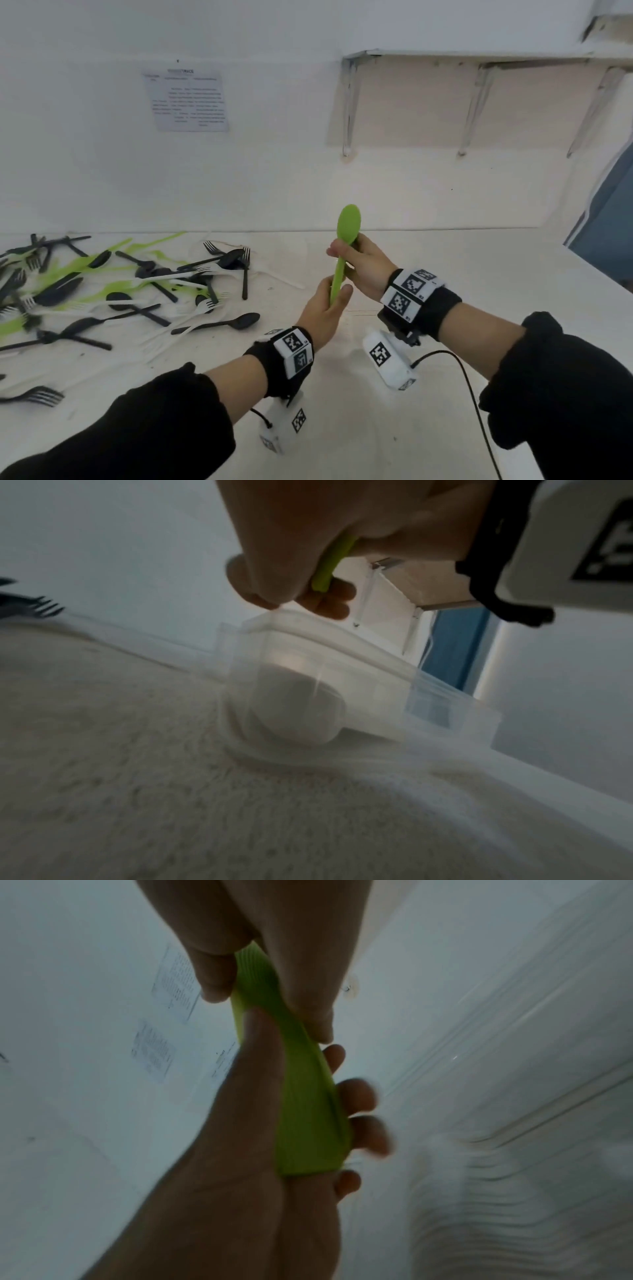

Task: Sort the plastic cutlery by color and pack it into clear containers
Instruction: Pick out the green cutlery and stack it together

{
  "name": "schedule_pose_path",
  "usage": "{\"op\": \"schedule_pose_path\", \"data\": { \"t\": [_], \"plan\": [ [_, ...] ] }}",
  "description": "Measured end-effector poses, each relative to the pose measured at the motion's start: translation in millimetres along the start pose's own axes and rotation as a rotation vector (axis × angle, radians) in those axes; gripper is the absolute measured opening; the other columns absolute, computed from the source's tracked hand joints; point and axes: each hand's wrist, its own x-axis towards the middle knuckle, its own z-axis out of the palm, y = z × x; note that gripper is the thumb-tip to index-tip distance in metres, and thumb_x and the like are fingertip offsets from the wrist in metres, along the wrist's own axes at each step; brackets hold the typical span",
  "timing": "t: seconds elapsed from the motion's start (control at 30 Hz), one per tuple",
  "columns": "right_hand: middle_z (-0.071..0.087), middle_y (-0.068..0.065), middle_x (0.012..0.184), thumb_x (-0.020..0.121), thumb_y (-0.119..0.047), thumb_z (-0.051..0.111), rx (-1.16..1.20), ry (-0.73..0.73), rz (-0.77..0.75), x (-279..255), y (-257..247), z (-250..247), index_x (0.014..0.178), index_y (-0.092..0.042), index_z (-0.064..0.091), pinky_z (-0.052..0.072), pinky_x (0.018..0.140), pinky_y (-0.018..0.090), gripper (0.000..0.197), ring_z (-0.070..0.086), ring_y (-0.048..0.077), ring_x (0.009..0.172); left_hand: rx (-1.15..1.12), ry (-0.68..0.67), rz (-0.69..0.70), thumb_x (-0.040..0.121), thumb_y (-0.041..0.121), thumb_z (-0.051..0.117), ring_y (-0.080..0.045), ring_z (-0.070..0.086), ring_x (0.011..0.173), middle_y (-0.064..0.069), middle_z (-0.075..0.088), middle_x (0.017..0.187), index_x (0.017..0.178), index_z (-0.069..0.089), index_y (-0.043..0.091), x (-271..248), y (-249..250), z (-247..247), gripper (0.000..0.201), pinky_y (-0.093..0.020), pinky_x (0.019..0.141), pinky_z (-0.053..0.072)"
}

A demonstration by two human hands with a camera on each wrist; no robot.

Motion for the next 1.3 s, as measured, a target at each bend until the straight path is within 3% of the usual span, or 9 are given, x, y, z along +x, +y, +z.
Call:
{"op": "schedule_pose_path", "data": {
  "t": [0.1,0.2,0.3,0.4,0.5,0.63,0.77,1.03,1.3],
  "plan": [
    [0.053,0.001,0.098,0.094,-0.017,0.052,-0.014,-0.001,0.041,-1,9,-7,0.109,-0.011,0.047,0.041,0.100,0.034,0.017,0.051,0.021,0.107,0.120,-0.024,0.007,0.096,0.042,0.043,-0.015,0.049,0.093,0.003,0.052,0.100,0.130,0.041,0.011,-1,-5,-9,0.046,-0.025,0.078,0.036],
    [0.049,0.004,0.125,0.084,-0.017,0.066,-0.105,0.073,0.055,-5,16,-23,0.140,-0.016,0.024,0.035,0.111,0.039,0.070,0.048,0.023,0.123,0.303,-0.099,0.009,0.096,0.038,0.045,-0.012,0.048,0.076,0.005,0.049,0.085,0.129,0.039,0.010,-3,-10,-21,0.044,-0.021,0.065,0.036],
    [0.020,0.008,0.149,0.070,-0.023,0.080,-0.623,0.134,-0.046,-12,8,-45,0.149,-0.022,0.002,0.024,0.116,0.042,0.112,0.024,0.024,0.139,0.555,-0.195,-0.006,0.095,0.040,0.046,-0.025,0.055,0.096,-0.001,0.055,0.098,0.133,0.036,0.012,-1,-14,-32,0.049,-0.031,0.082,0.039],
    [0.005,-0.005,0.156,0.074,-0.044,0.073,-1.408,-0.071,-0.116,-20,-4,-55,0.148,-0.034,0.012,0.009,0.115,0.047,0.096,0.006,0.021,0.144,0.832,-0.274,0.023,0.093,0.047,0.045,-0.026,0.048,0.119,-0.006,0.051,0.128,0.139,0.031,0.015,6,-15,-38,0.057,-0.036,0.098,0.030],
    [0.023,-0.010,0.152,0.087,-0.046,0.054,-1.830,-0.327,-0.083,-19,-2,-49,0.146,-0.036,0.020,0.001,0.113,0.052,0.069,0.015,0.016,0.143,0.923,-0.319,0.062,0.091,0.050,0.047,-0.023,0.044,0.123,-0.004,0.048,0.133,0.139,0.032,0.018,14,-14,-35,0.059,-0.038,0.099,0.026],
    [0.049,0.003,0.134,0.087,-0.029,0.058,-1.773,-0.444,0.019,-17,3,-40,0.137,-0.022,0.042,0.034,0.107,0.040,0.052,0.046,0.023,0.125,0.926,-0.341,0.085,0.089,0.045,0.055,-0.026,0.039,0.124,-0.009,0.044,0.131,0.140,0.035,0.017,21,-16,-30,0.061,-0.034,0.101,0.029],
    [0.048,0.010,0.132,0.088,-0.023,0.060,-1.703,-0.455,0.083,-19,17,-41,0.135,-0.012,0.042,0.037,0.101,0.031,0.051,0.048,0.026,0.122,0.633,-0.231,0.063,0.063,0.057,0.073,-0.025,0.029,0.129,-0.008,0.027,0.135,0.137,0.044,0.020,18,-28,-28,0.088,-0.029,0.110,0.026],
    [0.044,0.013,0.136,0.089,-0.020,0.059,-1.708,-0.446,0.157,-14,16,-53,0.136,-0.009,0.038,0.034,0.100,0.030,0.052,0.045,0.027,0.125,0.343,-0.373,-0.048,0.008,0.089,0.061,0.002,-0.010,0.136,0.013,-0.012,0.148,0.144,-0.026,0.013,10,-41,-27,0.179,-0.013,0.106,0.001],
    [0.041,0.012,0.138,0.089,-0.019,0.059,-1.847,-0.460,0.207,-1,19,-51,0.135,-0.009,0.039,0.037,0.097,0.030,0.052,0.045,0.026,0.126,0.375,-0.373,-0.157,0.059,0.029,0.088,-0.010,-0.005,0.145,0.001,-0.014,0.157,0.146,-0.022,0.016,11,-38,-29,0.140,-0.022,0.114,0.005]
  ]
}}
